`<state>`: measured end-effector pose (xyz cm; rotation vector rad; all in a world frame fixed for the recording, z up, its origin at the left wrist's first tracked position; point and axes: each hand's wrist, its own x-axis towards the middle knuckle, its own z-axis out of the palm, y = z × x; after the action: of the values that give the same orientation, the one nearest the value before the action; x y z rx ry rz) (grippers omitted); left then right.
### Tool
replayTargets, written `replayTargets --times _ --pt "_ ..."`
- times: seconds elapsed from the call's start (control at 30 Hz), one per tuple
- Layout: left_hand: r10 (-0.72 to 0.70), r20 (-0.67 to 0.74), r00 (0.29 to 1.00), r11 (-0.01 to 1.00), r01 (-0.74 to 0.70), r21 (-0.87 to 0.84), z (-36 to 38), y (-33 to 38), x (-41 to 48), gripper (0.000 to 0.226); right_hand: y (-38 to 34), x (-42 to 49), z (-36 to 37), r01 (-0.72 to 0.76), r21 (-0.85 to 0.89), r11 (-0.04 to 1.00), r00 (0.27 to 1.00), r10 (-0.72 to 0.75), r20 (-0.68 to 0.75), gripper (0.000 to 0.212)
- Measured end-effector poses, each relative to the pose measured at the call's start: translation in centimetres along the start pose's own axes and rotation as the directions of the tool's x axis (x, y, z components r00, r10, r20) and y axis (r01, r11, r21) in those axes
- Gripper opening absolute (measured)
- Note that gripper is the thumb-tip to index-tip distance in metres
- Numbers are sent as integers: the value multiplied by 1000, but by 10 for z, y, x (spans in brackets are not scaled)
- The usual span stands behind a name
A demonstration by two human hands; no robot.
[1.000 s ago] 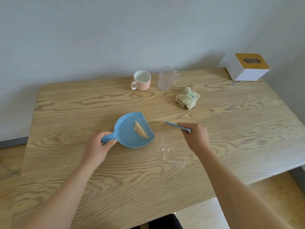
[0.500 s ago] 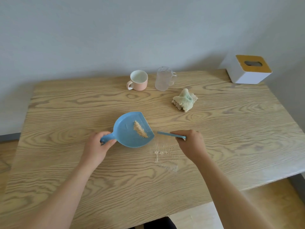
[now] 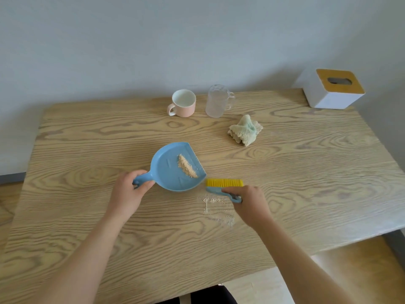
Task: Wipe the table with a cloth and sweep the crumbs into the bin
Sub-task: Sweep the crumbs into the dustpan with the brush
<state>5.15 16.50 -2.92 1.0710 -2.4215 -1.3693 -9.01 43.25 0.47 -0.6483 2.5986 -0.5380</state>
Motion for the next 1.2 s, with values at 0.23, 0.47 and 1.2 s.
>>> replayTargets --times 0.23,0.47,1.2 --pt "0 34 999 1000 0 2 -8 -6 0 27 -5 -14 -5 25 132 991 977 3 -212 36" --pt "20 61 998 998 -24 66 -29 -13 -10 26 -19 22 3 -108 83 991 974 122 -191 42" --pt "208 263 942 905 -287 315 -29 -8 3 32 -25 -27 13 -368 -78 927 843 297 -449 31"
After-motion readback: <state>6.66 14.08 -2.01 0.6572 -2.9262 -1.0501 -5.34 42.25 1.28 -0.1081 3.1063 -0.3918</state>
